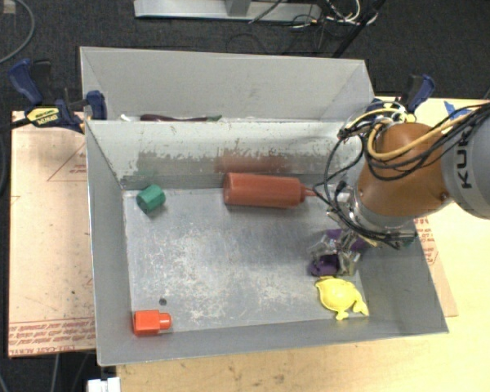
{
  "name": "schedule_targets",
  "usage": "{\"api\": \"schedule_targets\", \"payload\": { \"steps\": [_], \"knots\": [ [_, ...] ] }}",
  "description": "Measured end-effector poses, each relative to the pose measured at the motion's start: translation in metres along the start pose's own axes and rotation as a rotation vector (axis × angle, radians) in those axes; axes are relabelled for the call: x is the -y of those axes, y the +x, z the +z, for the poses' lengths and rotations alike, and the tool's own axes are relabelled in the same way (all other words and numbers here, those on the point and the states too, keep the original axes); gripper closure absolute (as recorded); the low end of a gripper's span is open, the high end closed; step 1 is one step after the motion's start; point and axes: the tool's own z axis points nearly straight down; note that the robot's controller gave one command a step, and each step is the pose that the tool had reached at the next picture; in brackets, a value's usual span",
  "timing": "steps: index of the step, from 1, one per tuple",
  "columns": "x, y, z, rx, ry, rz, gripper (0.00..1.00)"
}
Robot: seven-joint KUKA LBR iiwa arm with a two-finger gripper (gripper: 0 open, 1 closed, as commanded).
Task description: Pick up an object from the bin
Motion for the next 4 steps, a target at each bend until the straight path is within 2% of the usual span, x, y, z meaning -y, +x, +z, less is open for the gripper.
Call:
{"api": "schedule_targets", "payload": {
  "steps": [1,2,3,4],
  "knots": [
    [0.000,0.000,0.000,0.000,0.000,0.000,1.00],
    [0.001,-0.008,-0.118,0.004,0.001,0.005,1.00],
    [0.001,-0.008,-0.118,0.003,0.001,0.006,1.00],
    [0.000,-0.005,-0.157,0.001,-0.006,0.025,1.00]
  ]
}}
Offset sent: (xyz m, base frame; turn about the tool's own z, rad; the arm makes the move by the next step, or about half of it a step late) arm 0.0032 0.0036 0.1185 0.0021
